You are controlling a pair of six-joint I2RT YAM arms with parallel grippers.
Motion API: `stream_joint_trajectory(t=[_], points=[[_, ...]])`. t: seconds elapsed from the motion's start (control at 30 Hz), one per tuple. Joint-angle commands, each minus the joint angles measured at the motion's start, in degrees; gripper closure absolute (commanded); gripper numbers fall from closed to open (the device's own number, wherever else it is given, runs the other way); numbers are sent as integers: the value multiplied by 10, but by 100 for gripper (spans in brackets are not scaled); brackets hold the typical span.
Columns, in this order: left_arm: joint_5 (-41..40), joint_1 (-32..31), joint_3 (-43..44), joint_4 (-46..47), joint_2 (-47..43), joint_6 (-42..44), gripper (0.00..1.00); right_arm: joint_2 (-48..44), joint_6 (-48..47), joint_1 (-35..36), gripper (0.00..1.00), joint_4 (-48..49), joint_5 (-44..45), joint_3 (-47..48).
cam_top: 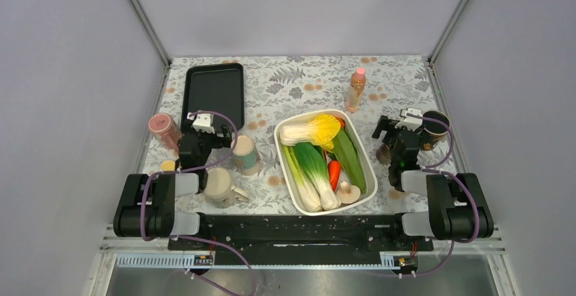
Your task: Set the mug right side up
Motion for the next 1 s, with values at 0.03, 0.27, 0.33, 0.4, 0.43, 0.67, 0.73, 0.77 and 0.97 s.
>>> stream_joint_trajectory(t=[0.03,0.27,0.33,0.4,0.43,0.67,0.73,0.77,0.97], points=[[14,1,7,42,-4,-7,1,-58,-5,-2,1,2,-6,-8],[158,98,204,-317,-82,-35,1,-218,27,-2,1,-178,-94,44],[237,114,267,-431,-98,12,1,-239,30,-2,1,-212,-169,71],[315,115,345,-598,-111,103,1,-251,36,-1,1,-270,-240,111],[348,112,382,-687,-116,168,1,-254,39,-1,1,-296,-274,130],[185,-122,542,-1056,-149,408,1,-257,67,9,1,-330,-389,163],[94,-203,588,-1096,-125,386,1,-253,70,13,1,-337,-388,164],[50,-234,619,-1113,-89,351,1,-251,69,15,1,-347,-383,167],[-57,-298,685,-1142,18,225,1,-255,58,23,1,-382,-347,176]])
